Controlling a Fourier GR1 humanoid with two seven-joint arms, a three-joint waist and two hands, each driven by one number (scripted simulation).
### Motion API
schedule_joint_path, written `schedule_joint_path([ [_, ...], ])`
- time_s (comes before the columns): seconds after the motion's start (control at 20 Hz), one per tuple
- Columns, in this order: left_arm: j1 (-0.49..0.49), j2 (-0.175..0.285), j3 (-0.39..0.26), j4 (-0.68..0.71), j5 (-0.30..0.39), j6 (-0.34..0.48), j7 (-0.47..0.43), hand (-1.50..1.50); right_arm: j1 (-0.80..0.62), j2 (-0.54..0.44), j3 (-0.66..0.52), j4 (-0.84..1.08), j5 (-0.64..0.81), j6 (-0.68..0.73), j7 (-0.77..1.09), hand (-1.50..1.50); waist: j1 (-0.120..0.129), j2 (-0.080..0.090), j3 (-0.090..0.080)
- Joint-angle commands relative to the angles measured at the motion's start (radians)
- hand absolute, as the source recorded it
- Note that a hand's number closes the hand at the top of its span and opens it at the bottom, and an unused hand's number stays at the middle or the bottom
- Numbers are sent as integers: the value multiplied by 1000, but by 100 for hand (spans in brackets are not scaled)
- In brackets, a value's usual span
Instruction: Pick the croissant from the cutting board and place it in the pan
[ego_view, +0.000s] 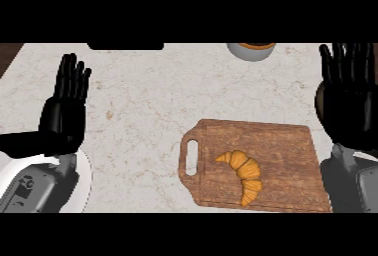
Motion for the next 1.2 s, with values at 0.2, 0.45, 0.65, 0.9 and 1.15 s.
schedule_joint_path([
  [0.2, 43, 107, -147, 60, -76, -128, 116, 0, -14, -177, 174, 292, 111, 170, 277, -150, 67, 30, 18],
  [0.45, 66, 140, -192, 71, -61, -192, 206, 0, 55, -340, 329, 369, 509, 96, 243, 150, 42, 12, 19],
  [0.65, 73, 141, -166, 63, -78, -219, 236, 0, 111, -196, 330, 449, 527, 6, 150, -150, 20, 2, 20],
  [0.9, 84, 122, -162, 74, -104, -215, 229, 0, 73, -309, 437, 320, 581, 213, 356, -150, 18, -1, 18],
  [1.15, 71, 141, -152, 18, -96, -231, 286, 0, -63, -350, 525, 232, 672, 356, 632, -150, 26, -4, 17],
])
